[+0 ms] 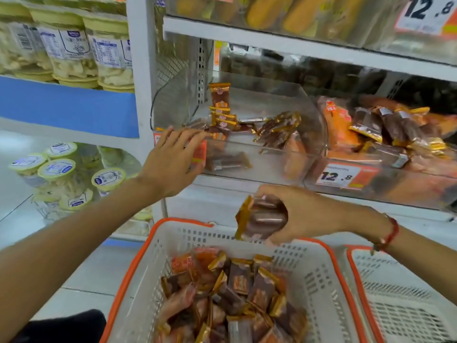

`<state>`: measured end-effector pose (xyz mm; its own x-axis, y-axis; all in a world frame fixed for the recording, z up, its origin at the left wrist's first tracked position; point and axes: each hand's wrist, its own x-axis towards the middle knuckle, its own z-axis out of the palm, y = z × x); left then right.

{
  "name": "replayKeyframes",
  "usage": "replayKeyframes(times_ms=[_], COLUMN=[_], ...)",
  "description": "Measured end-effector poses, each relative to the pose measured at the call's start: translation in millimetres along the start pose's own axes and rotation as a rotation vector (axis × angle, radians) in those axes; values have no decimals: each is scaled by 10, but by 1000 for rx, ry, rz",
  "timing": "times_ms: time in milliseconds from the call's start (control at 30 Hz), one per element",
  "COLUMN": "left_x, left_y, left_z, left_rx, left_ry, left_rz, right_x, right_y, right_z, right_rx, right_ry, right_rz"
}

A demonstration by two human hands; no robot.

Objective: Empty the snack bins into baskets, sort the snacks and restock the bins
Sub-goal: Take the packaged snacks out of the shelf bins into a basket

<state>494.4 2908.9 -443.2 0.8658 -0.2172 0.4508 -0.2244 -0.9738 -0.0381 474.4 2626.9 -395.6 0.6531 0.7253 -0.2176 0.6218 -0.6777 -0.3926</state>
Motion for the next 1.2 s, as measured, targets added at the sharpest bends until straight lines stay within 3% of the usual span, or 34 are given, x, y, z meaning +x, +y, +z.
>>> replayKeyframes(times_ms=[133, 200, 267, 333, 433, 533, 633, 700, 767, 900, 967, 1100, 1200], left_x=[13, 47, 147, 319, 700, 1159, 1636, 1860, 1998, 2101, 2129, 2059, 1937], left_y=[20, 48, 72, 79, 22, -50, -186, -278, -331, -213, -180, -233, -180], left_z=[-63, -108, -185, -276, -303, -150, 227, 483, 671, 613, 572, 497, 294], left_rx=[-52, -99, -169, -239, -311, -364, -304, -194, -106, -54, -53, -52, -184], left_ry=[4, 57, 140, 201, 168, 25, -248, -513, -715, -886, -848, -514, -388], left_rz=[-28, -52, -82, -116, -165, -197, -171, -152, -174, -220, -253, -301, -283], right_x=[-64, -54, 17, 160, 541, 1042, 1466, 1644, 1768, 1992, 2076, 2063, 1916], right_y=[138, 124, 61, 25, 152, 451, 711, 827, 899, 997, 1030, 983, 924], right_z=[414, 348, 107, -203, -671, -987, -1072, -1061, -1035, -1023, -1034, -1024, -992], right_rx=[-127, -86, -52, -23, -170, -447, -716, -798, -872, -896, -899, -937, -927], right_ry=[-205, -193, -7, 280, 520, 444, 34, -121, -96, 15, 30, 111, 231], right_rz=[74, 62, 12, -62, -80, 78, 290, 389, 418, 453, 455, 367, 257])
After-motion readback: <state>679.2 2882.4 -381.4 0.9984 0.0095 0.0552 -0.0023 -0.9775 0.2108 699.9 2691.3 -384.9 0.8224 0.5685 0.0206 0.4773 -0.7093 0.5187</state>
